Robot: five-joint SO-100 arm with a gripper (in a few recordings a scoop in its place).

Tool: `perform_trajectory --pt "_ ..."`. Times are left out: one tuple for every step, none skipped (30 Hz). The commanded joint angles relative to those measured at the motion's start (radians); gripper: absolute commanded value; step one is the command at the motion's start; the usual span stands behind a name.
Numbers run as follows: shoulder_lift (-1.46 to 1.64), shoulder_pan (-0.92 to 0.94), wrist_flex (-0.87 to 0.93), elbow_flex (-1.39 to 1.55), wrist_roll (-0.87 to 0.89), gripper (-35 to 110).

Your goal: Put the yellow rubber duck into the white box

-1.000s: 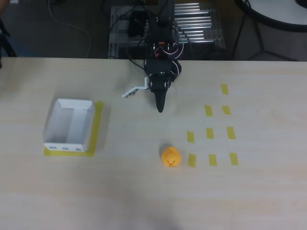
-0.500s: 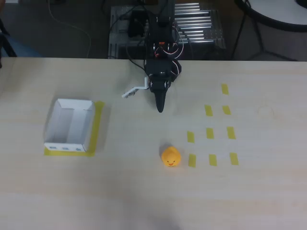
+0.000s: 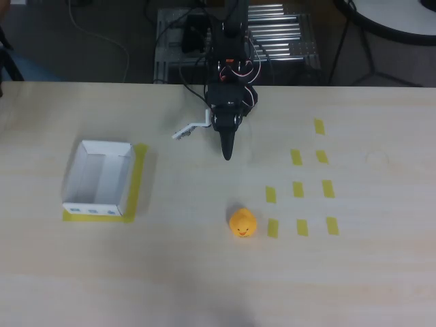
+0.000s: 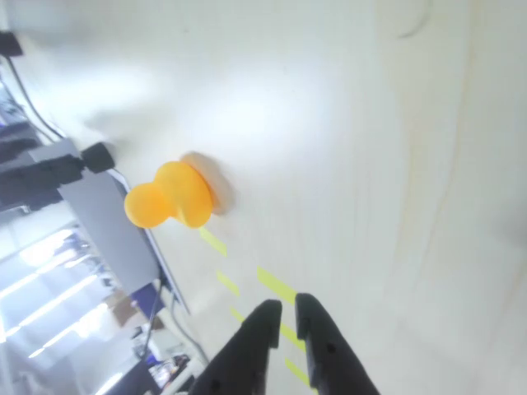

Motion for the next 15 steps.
perform_trajectory --pt "-0.287 0.077 -0.038 -0.394 -0.037 0" --pt "-0.371 0.086 -0.034 -0.492 -0.037 0" --pt "-0.457 0.092 -0.015 -0.594 -0.046 1" --pt "-0.537 0.092 0.021 -0.693 -0.104 5" --pt "-0.609 0.094 0.058 -0.785 -0.186 9" --pt "-0.678 0.100 0.081 -0.865 -0.282 12" --pt "-0.741 0.100 0.101 -0.936 -0.348 15" --pt "-0.805 0.103 0.117 -0.997 -0.376 22" --pt "-0.861 0.101 0.143 -1.049 -0.440 27" --pt "-0.923 0.086 0.167 -1.095 -0.523 31" --pt "-0.988 0.069 0.196 -1.140 -0.592 34" --pt "-1.051 0.058 0.213 -1.180 -0.630 35" --pt "-1.117 0.049 0.233 -1.226 -0.652 36" --pt "-1.177 0.040 0.253 -1.266 -0.664 38" --pt "-1.233 0.029 0.273 -1.298 -0.689 38"
